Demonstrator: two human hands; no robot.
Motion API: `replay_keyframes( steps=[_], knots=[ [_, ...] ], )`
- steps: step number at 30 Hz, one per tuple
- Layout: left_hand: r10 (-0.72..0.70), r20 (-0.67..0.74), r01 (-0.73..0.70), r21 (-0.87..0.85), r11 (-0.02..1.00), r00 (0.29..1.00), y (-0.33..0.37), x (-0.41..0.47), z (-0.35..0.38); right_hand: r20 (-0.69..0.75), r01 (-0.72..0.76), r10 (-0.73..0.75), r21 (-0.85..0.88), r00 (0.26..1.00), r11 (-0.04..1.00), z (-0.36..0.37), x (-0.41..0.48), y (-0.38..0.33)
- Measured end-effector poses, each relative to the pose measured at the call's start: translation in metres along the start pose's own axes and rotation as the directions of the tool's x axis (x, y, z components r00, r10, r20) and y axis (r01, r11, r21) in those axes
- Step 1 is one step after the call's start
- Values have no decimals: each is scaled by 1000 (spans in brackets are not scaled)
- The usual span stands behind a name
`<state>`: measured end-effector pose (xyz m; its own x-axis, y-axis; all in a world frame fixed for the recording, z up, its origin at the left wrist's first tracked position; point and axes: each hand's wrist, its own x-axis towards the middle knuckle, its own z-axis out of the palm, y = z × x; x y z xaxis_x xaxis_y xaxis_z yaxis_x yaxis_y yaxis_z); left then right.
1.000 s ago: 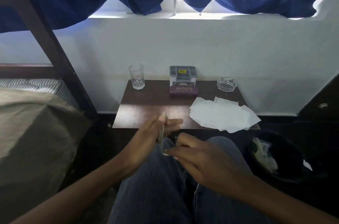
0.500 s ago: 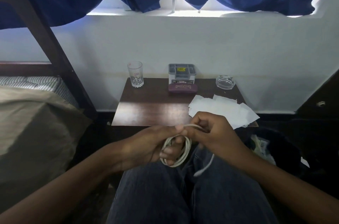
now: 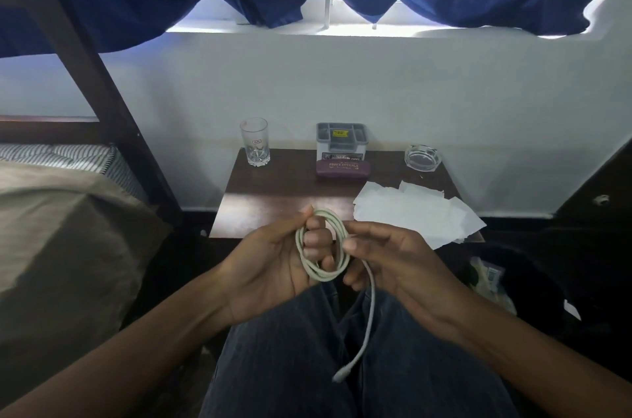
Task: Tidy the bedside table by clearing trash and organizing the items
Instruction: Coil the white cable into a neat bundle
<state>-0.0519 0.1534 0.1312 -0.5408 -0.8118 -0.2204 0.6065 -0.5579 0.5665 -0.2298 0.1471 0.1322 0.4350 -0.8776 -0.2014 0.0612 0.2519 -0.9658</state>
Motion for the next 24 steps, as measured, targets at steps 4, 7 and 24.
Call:
replay_keyframes(
  steps=[4,7,24],
  knots=[
    [45,-54,-47,-33,998,998,-7,2,4,-76,45,-46,-9,996,999,2,0,3],
    [67,-150,-57,67,996,986,-11,5,3,-136,106,-119,-100,984,989,1,-2,0],
    [412,209,-154,974,-164,887,-16,-1,-7,-52,29,-45,-288,998,957,-8,3,-2]
  ],
)
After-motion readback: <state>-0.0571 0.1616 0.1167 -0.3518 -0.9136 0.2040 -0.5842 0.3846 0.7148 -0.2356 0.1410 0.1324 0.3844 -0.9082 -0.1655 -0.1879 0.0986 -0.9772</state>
